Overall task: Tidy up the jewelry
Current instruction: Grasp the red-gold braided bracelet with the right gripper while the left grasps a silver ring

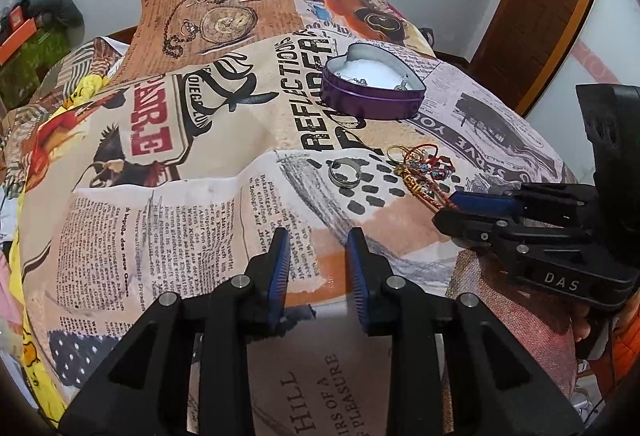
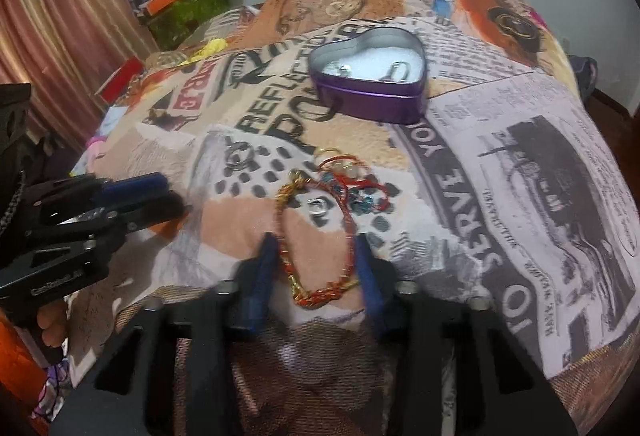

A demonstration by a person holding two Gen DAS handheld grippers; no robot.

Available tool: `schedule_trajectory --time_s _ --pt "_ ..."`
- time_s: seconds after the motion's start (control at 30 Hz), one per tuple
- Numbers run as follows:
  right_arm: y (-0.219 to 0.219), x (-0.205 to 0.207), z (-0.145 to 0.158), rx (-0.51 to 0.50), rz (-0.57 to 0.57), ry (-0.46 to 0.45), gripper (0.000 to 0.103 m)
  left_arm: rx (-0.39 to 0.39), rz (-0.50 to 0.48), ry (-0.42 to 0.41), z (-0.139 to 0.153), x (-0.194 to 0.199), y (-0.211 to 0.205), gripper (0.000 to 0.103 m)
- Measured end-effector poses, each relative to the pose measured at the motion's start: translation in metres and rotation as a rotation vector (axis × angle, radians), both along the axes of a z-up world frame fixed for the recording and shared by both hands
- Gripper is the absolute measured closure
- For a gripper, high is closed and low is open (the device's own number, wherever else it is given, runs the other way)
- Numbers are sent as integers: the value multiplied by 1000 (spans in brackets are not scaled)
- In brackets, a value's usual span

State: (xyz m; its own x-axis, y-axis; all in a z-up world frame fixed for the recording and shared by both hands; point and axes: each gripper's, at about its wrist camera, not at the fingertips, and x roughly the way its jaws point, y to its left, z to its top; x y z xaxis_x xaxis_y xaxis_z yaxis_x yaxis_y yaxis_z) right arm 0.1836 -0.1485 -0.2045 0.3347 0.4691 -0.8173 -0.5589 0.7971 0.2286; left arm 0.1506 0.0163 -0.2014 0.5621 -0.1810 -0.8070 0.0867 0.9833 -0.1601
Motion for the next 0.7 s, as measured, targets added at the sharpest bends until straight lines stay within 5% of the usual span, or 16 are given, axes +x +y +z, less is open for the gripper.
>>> schedule_trajectory --time_s 0.3,0.7 --pt "6 -2 3 -9 18 -19 98 1 -1 0 0 0 0 75" --pt "-15 -3 36 67 -69 -100 99 9 -35 -11 7 12 -8 75"
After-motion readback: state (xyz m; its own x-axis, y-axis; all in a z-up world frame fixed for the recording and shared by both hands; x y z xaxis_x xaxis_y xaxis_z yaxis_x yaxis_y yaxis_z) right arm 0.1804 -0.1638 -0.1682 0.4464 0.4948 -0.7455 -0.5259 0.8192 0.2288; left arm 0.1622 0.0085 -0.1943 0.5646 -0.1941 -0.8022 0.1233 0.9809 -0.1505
